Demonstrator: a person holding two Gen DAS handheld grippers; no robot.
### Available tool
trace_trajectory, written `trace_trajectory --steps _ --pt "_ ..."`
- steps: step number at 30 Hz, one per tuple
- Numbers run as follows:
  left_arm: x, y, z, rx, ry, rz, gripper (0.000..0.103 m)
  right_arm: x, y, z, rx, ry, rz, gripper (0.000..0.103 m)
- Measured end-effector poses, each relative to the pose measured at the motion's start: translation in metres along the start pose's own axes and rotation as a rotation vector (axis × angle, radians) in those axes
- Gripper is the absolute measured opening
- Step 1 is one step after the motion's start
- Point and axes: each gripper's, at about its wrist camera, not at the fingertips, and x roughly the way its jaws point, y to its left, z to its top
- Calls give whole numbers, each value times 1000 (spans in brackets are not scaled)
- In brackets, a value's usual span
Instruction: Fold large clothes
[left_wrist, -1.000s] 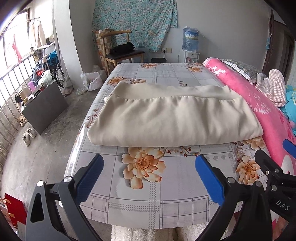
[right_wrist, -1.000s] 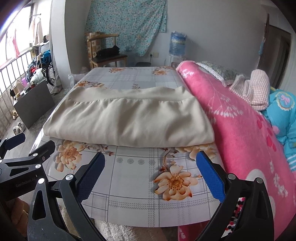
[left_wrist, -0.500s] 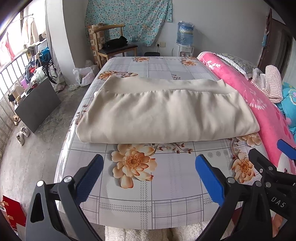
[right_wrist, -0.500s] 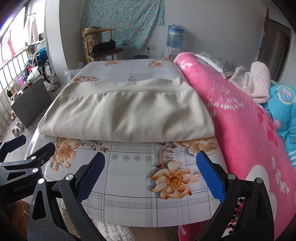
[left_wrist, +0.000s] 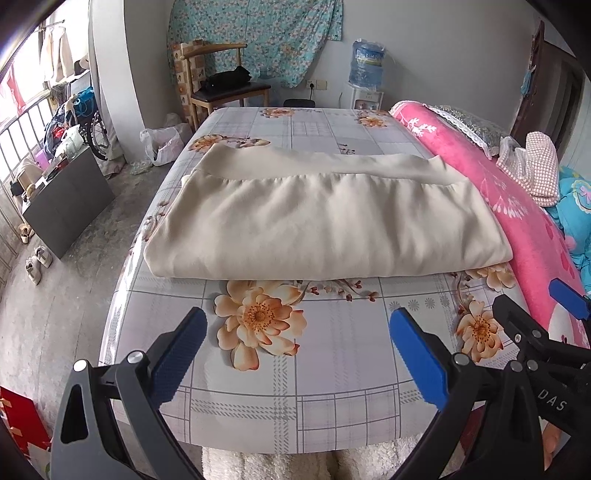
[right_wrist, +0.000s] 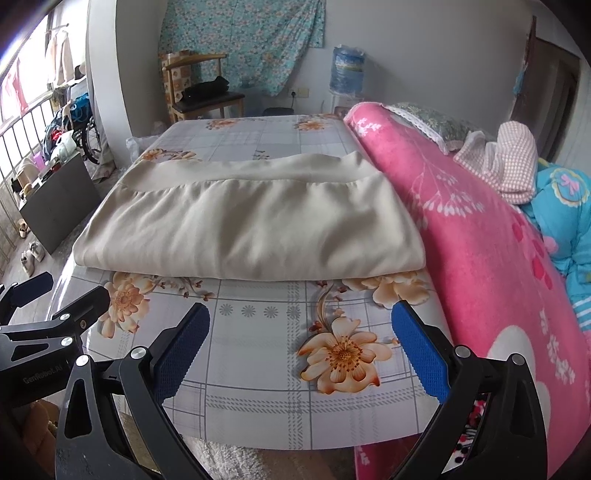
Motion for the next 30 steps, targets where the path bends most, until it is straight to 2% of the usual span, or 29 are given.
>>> trace_trajectory --steps 30 --pt "4 1 0 -11 17 -20 97 2 0 -2 -4 10 1 95"
